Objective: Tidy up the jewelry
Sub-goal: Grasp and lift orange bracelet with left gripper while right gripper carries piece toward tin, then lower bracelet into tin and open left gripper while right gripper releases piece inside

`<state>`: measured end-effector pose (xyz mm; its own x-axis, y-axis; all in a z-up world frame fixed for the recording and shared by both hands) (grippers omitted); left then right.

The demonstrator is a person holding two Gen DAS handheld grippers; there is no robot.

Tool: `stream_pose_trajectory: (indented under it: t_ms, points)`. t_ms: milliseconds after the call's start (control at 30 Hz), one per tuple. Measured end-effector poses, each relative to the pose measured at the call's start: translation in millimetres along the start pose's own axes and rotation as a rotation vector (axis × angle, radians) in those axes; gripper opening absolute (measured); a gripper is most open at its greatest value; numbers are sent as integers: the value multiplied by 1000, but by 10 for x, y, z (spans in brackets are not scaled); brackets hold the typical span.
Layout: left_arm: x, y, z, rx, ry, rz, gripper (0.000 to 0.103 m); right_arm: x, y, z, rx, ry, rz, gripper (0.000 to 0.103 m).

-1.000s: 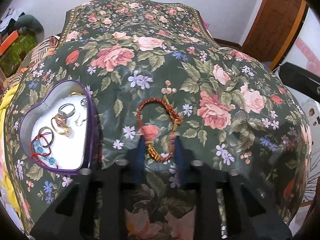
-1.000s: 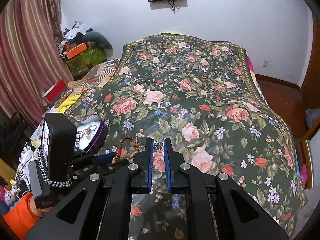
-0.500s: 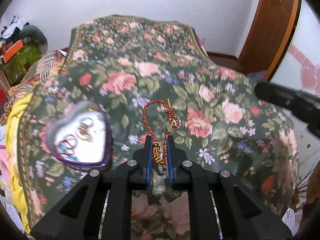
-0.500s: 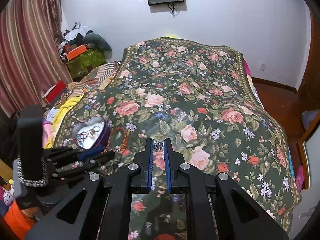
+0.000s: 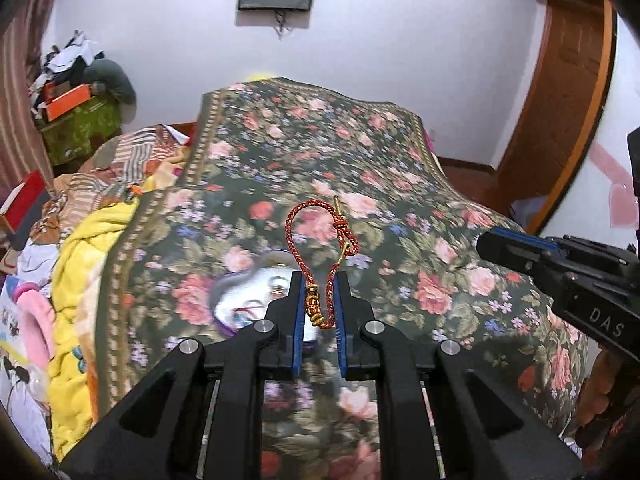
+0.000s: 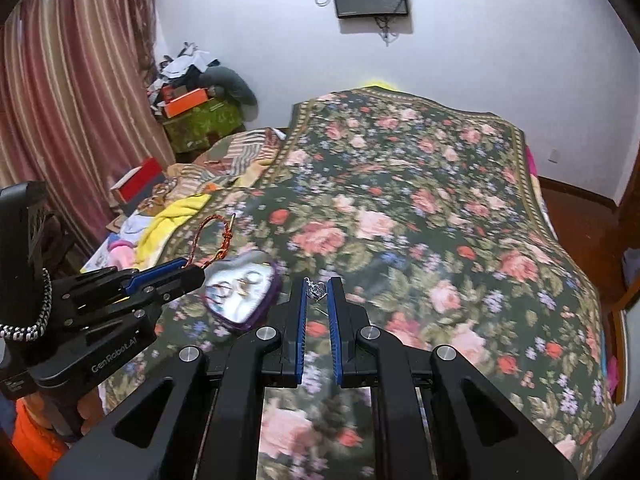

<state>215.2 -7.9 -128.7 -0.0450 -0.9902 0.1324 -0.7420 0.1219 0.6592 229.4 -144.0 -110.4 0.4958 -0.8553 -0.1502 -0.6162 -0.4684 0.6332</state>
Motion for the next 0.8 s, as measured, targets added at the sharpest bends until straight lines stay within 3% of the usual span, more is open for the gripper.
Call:
stream_pose_trajectory:
  t_ms: [367, 800]
  points:
    - [-450, 90, 14, 18, 70, -54, 12, -463, -210, -135, -5, 55, -83, 9]
    - [-568, -137, 84, -17, 97, -30, 12, -675, -625, -6, -92, 84, -127, 9]
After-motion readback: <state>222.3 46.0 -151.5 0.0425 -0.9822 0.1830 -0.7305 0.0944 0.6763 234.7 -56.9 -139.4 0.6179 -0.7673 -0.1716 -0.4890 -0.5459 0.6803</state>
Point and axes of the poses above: each gripper's, at about its wrist camera, not at the fingertips, and y roughly against the way its jaws point, x to its right, z to its underside, the point moved 5 cm from there along -y, roughly the way its jaws point, and after that the axes turned 1 degree about y, right-handed, at the moved point
